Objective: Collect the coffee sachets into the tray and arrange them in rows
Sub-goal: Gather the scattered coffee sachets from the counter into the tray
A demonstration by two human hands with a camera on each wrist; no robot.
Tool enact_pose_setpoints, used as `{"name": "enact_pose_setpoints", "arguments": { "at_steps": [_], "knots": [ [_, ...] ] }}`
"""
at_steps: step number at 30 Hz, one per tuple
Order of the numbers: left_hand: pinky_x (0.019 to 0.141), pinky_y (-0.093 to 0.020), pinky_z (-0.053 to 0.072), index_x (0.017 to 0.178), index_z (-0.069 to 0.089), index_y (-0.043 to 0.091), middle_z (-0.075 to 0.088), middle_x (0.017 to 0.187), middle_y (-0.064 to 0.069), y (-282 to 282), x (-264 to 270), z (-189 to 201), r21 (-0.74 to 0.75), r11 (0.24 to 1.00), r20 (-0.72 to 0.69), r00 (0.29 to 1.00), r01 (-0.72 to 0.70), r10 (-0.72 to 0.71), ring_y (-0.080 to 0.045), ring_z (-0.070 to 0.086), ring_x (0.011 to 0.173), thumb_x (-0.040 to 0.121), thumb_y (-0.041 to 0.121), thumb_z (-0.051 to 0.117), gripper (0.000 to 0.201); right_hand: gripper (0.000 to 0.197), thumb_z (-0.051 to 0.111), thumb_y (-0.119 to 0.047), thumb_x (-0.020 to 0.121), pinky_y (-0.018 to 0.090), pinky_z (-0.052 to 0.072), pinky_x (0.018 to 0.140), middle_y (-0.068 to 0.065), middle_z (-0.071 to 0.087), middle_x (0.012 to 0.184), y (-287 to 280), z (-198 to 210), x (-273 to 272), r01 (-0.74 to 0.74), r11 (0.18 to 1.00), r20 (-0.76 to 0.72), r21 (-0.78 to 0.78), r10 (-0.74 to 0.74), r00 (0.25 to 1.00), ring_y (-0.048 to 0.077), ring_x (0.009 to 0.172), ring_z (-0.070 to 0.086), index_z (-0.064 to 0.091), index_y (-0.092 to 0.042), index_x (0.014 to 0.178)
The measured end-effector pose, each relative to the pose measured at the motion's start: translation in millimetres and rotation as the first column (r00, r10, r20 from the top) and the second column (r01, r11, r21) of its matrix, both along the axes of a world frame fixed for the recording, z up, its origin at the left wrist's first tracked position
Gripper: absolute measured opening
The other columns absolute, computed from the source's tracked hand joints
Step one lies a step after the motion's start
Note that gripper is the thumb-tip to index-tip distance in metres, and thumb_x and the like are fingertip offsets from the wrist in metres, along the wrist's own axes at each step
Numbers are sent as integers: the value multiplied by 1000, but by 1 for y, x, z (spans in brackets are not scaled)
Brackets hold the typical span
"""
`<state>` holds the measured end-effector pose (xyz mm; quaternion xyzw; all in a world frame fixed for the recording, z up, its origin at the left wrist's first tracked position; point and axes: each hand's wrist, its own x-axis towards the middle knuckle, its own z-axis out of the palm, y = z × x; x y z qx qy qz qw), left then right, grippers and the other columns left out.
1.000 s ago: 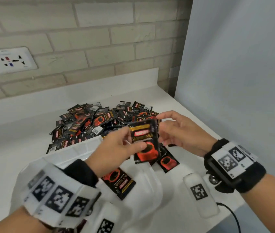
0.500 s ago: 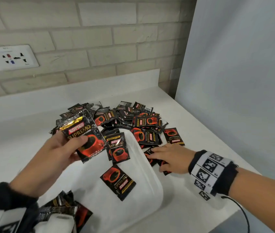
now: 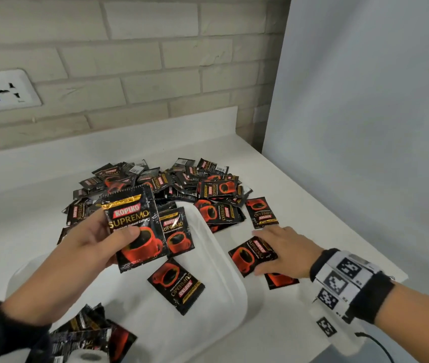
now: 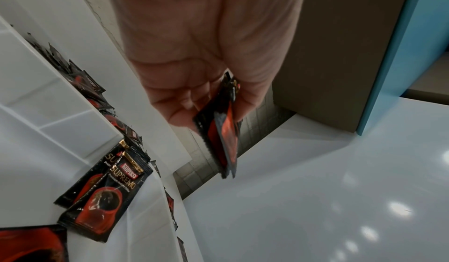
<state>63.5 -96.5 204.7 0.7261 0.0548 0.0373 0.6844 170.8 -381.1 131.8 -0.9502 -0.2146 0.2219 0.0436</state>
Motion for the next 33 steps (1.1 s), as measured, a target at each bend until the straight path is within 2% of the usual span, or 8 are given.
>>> {"name": "enact_pose_setpoints", "arguments": {
  "at_steps": [6,12,17,20,23,27,30,33],
  "knots": [
    [77,-38,49,80,70,39,74,91,1,2,0,-2,6,1000,3,1000,10,-10,-15,71,81,15,71,79,72,54,56,-48,85,36,41,94,-5,35,133,5,-3,-1,13,1000,52,5,-13,999,18,121,34,38,-33,134],
    [74,-38,49,81,71,39,74,91,0,5,-3,-2,-2,1000,17,1000,17,-17,-18,71,80,16,69,81,73,33,31,-39,99,27,42,80,-8,50,123,6,4,7,13,997,208,71,-27,978,12,107,51,57,-29,118],
    [74,-38,49,82,71,40,74,90,1,17,-7,-6,-19,1000,28,999,-15,15,-19,71,80,19,67,83,70,28,42,-35,96,23,41,85,-20,48,131,-16,31,-1,-21,988,349,152,-34,937,5,117,48,62,-36,116],
    [72,-38,52,83,72,40,74,89,0,22,-10,-10,-18,1000,31,999,-16,16,-18,71,78,16,70,82,74,27,47,-39,94,22,39,90,-23,43,136,-27,27,-17,-96,995,227,21,88,970,2,121,43,60,-39,117],
    [63,-25,58,83,72,40,74,89,2,23,-11,-11,-11,1000,40,999,-4,5,-16,71,78,16,70,81,74,43,48,-64,81,21,38,91,-26,39,134,-32,17,-29,-85,996,-15,-7,85,996,0,117,42,61,-40,114],
    [69,-31,56,83,72,40,74,89,1,25,-14,-11,-1,1000,24,1000,-8,8,-16,71,79,15,70,81,74,91,29,-97,43,21,39,89,-26,39,117,-33,19,-23,93,980,0,178,-94,996,-1,109,44,55,-41,110],
    [74,-36,54,81,72,40,74,87,1,25,-18,-10,14,1000,12,1000,8,-8,-16,71,79,15,70,81,73,89,59,-70,68,32,41,97,-8,35,132,-21,14,-20,218,969,-34,120,-215,976,13,120,41,26,-29,139],
    [85,-44,47,82,71,42,74,88,2,28,-23,-11,63,997,-50,998,42,-39,-16,71,81,15,74,78,75,102,73,-46,71,35,41,100,5,34,131,-10,4,-13,278,956,-89,95,-270,959,20,118,42,9,-22,145]
  ]
}}
